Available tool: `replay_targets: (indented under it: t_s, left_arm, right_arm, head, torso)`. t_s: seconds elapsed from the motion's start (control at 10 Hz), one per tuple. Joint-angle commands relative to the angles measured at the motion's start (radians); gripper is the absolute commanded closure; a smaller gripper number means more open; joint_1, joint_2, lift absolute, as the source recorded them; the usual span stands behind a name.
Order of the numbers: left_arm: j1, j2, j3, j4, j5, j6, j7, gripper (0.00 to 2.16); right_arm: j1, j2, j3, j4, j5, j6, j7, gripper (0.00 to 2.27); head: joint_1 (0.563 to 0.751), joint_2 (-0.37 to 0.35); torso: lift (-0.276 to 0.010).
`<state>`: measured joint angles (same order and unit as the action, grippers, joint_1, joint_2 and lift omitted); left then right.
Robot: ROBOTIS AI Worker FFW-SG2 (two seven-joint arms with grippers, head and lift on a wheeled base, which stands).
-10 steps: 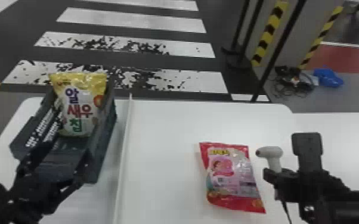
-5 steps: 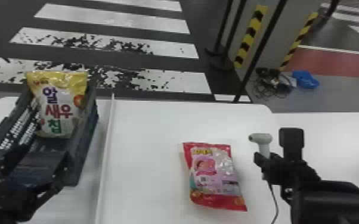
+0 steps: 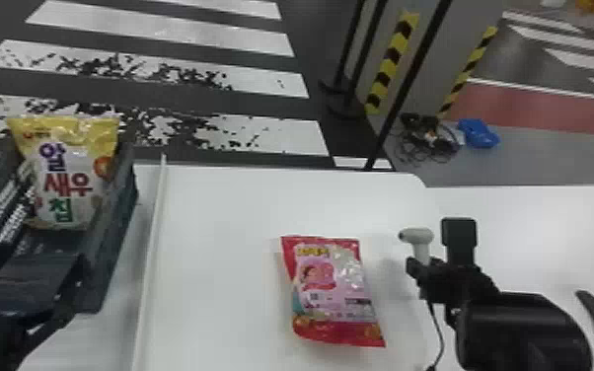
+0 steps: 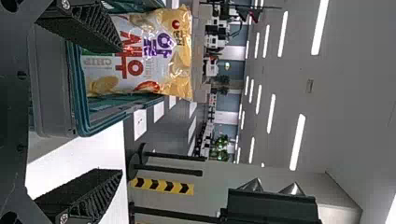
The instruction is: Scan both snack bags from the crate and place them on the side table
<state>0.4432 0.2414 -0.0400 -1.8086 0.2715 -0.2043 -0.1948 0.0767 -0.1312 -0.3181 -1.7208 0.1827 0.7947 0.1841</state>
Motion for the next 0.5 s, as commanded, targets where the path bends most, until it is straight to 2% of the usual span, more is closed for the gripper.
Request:
replay_targets:
  t_s: [0.0,0.4]
  left_arm:
    - [0.000,0.001,-0.001,0.000,0.000,-0.002,0.000,0.08]
    - [0.000,0.001,-0.004,-0.001,0.000,-0.002,-0.002,0.08]
  right_arm:
    - [-0.021,-0.008,-0.006,0.073,-0.002,-0.047,0.000,2.26]
    - [-0.044,-0.024,-0.015,0.171,-0.002,-0.111,-0.003,2.26]
  head:
    - [0.695,-0.285]
    - [0.695,-0.300]
  torso:
    - [-0.095]
    - [-0.095]
